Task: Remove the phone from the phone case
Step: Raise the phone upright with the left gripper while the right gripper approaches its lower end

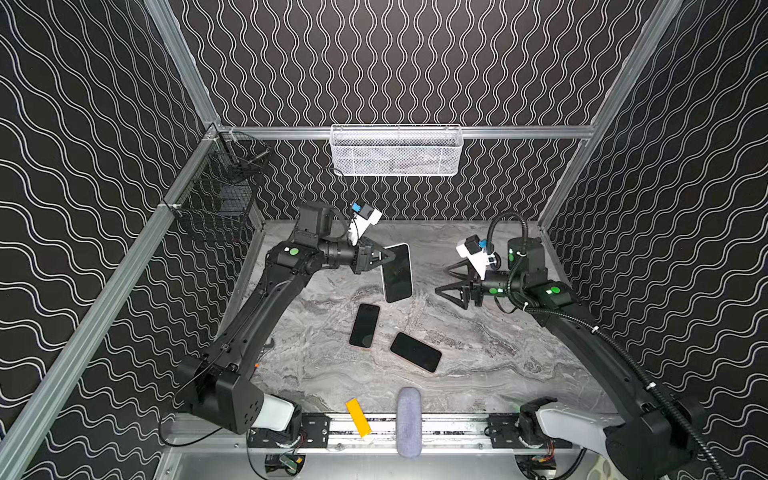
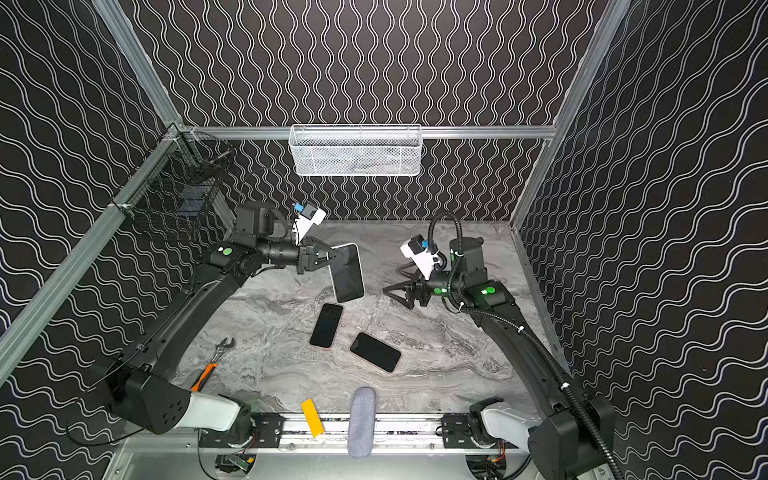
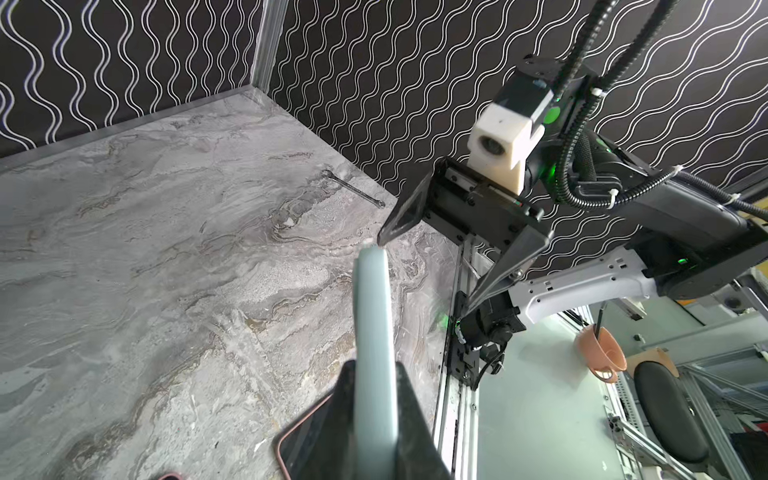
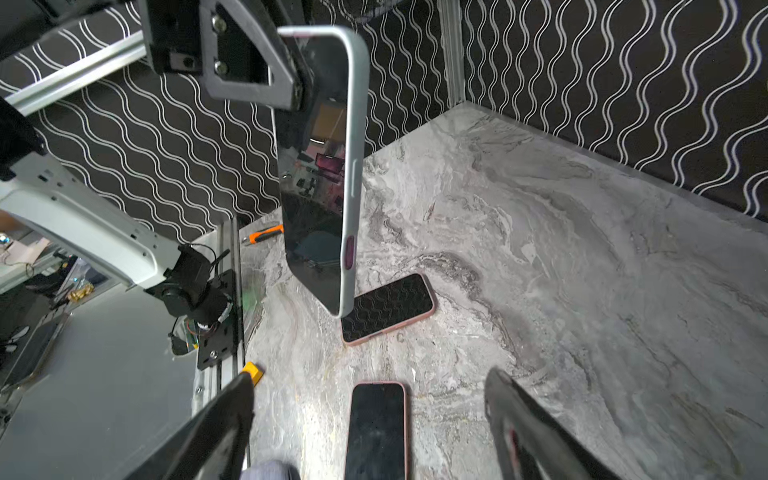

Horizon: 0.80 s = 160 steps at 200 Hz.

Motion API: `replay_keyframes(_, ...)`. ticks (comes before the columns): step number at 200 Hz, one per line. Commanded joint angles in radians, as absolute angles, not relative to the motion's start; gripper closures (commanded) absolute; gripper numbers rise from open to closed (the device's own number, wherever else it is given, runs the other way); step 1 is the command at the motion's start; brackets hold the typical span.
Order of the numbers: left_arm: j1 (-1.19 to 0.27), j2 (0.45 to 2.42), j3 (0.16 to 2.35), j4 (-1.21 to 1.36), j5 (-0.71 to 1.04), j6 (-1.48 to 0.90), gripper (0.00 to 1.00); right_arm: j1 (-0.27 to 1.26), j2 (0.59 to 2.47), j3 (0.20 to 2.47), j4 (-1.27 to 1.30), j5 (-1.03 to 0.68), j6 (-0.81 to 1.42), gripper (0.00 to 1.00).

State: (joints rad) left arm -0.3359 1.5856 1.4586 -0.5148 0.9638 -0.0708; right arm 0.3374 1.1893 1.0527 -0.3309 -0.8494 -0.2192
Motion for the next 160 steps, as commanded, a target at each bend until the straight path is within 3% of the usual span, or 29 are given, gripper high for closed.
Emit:
replay_keyframes(1, -0.342, 1.585, 1.455, -0.521, 0.994, -0.019, 1.0, 0.355, 1.192, 1.045, -0.425, -0.852, -0.321, 0.19)
replay_keyframes(66, -0.439, 1.537, 1.439, -0.567, 0.975, 0.04, 1.0, 0.515, 1.207, 1.04, -0.496, -0.728, -0.383, 0.36)
replay_keyframes(160, -0.449, 1.516, 1.416, -0.6, 1.022, 0.073, 1.0, 0.61, 1.252, 1.066, -0.552, -0.711, -0.408, 0.55)
